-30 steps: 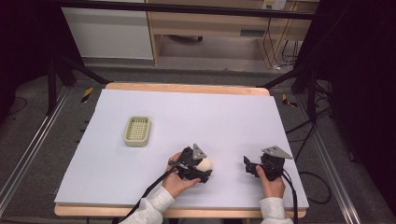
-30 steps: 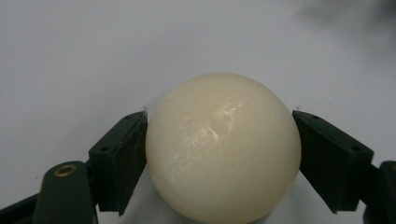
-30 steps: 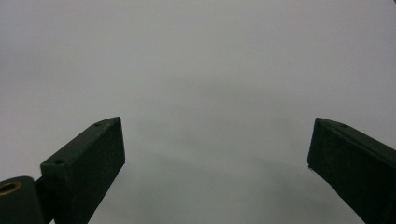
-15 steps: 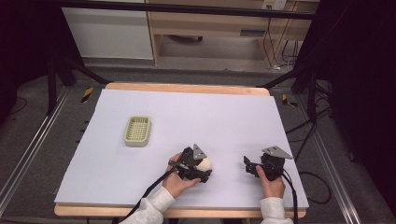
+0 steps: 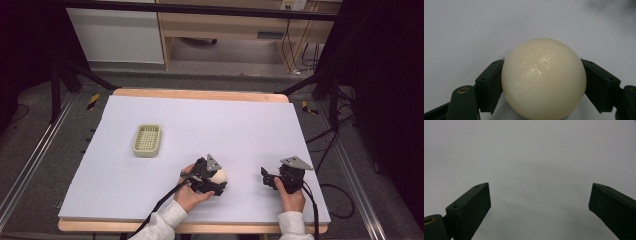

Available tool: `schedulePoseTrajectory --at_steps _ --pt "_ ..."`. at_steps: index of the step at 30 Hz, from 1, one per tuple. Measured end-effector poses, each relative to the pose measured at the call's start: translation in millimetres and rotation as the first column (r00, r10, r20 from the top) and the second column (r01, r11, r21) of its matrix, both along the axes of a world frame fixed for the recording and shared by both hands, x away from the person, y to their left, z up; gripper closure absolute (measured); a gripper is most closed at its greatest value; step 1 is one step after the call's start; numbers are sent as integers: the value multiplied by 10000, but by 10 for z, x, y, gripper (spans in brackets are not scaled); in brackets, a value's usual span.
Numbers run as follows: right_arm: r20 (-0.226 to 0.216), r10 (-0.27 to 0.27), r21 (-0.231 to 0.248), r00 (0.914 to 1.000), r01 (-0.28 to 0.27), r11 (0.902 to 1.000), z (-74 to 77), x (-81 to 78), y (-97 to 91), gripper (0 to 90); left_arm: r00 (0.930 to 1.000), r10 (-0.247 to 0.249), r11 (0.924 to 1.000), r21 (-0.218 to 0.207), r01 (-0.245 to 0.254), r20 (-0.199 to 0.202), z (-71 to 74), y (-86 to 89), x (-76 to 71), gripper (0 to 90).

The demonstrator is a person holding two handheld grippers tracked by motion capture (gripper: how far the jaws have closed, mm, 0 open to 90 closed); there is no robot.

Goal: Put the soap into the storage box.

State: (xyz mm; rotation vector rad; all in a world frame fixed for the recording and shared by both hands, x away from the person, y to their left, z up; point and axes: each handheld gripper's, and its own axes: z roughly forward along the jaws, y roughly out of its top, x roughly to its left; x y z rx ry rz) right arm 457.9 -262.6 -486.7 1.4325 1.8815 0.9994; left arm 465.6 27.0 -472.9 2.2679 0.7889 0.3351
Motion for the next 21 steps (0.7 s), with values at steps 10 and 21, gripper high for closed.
schedulePoseTrajectory --at_steps 10,21 --pt "3 -3 -2 10000 3 10000 0 0 -1 45 10000 -57 10000 1 57 -77 16 17 -14 237" --pt "3 -3 -14 10000 3 10000 -1 2 -1 45 10000 -72 9998 -196 71 -31 101 100 -37 237"
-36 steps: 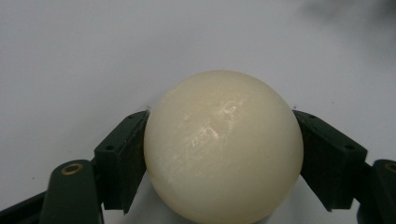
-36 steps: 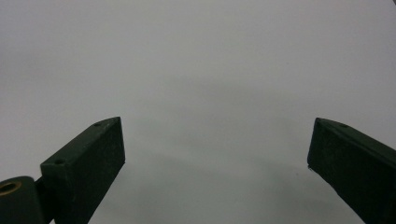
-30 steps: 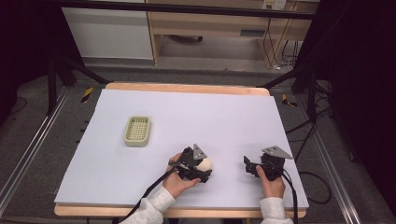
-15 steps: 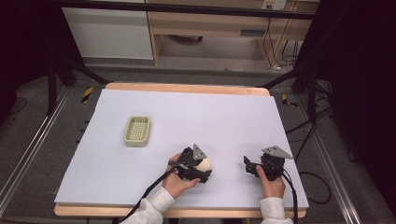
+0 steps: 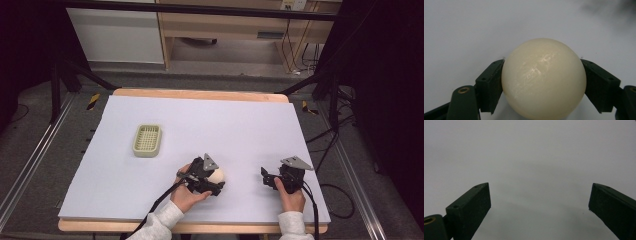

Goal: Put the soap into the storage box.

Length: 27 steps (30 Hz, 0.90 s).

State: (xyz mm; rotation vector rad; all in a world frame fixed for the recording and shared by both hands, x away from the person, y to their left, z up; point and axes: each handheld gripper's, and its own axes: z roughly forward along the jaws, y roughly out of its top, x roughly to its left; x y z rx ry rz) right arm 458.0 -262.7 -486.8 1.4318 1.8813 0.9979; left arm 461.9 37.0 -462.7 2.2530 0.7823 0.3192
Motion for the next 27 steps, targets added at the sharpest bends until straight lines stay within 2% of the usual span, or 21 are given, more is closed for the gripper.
schedulePoseTrajectory --at_steps 21,27 --pt "4 -19 -43 10000 19 10000 -2 3 -1 45 9990 352 9994 -68 -350 282 220 316 -6 237" --pt "14 -23 -48 10000 23 10000 -2 2 0 45 9976 584 9982 -127 -580 364 292 473 -5 237"
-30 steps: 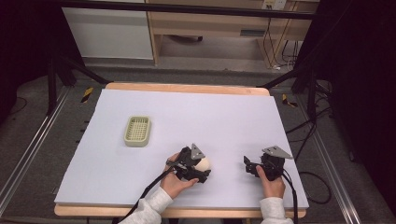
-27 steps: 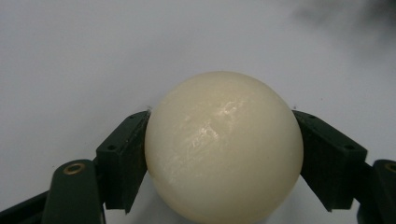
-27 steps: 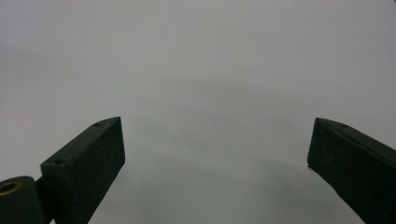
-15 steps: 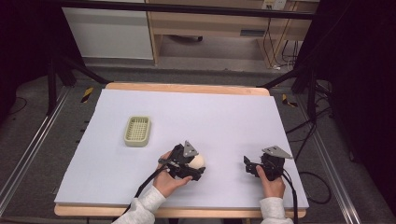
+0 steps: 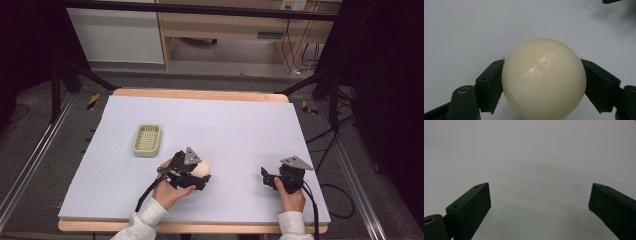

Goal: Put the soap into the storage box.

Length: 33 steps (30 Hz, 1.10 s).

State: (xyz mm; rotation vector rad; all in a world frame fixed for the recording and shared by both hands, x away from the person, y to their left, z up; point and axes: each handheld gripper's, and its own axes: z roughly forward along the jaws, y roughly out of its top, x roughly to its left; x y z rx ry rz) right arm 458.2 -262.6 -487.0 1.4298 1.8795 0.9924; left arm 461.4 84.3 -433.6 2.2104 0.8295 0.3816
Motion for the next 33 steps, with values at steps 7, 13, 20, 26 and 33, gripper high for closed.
schedulePoseTrajectory --at_steps 7,13,20,26,33 --pt "-30 -2 11 10000 2 10000 1 1 1 45 9999 143 9999 -57 -143 60 57 121 16 237" --pt "-36 -4 16 10000 4 10000 0 1 0 46 9996 255 9997 -4 -255 90 86 204 32 237" --pt "-25 -5 13 10000 5 10000 0 0 1 46 9994 344 9994 52 -344 89 113 284 45 237" --pt "-29 -4 13 10000 4 10000 0 0 1 46 9987 508 9987 -87 -507 82 139 356 51 237" --pt "-38 -10 18 10000 10 10000 0 1 2 46 9979 630 9980 -41 -630 145 186 464 72 237"
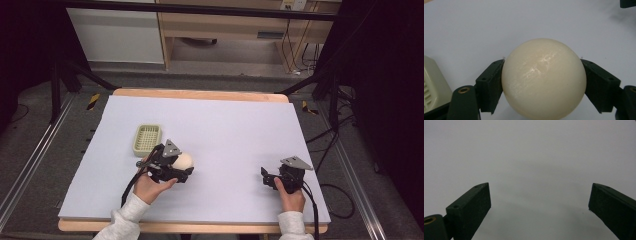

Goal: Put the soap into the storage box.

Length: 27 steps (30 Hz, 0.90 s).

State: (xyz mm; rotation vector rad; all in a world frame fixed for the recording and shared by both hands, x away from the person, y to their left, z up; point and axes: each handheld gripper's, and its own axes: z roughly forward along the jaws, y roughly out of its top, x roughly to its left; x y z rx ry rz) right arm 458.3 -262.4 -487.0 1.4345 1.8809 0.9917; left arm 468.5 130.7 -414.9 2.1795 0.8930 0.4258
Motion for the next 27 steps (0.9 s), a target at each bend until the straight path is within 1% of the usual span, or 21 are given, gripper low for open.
schedulePoseTrajectory --at_steps 7,16,21,27 --pt "14 -3 -5 10000 3 10000 1 -1 -1 46 9998 208 9998 -67 -208 64 41 83 38 237" --pt "17 9 -20 10000 -9 10000 -1 0 0 46 9995 299 9995 -49 -298 105 81 141 73 237" --pt "6 8 -5 10000 -8 10000 0 0 -1 46 9991 413 9991 22 -414 82 91 206 110 238" --pt "6 -4 -15 10000 4 10000 0 0 1 46 9974 715 9974 102 -716 106 108 331 172 237"
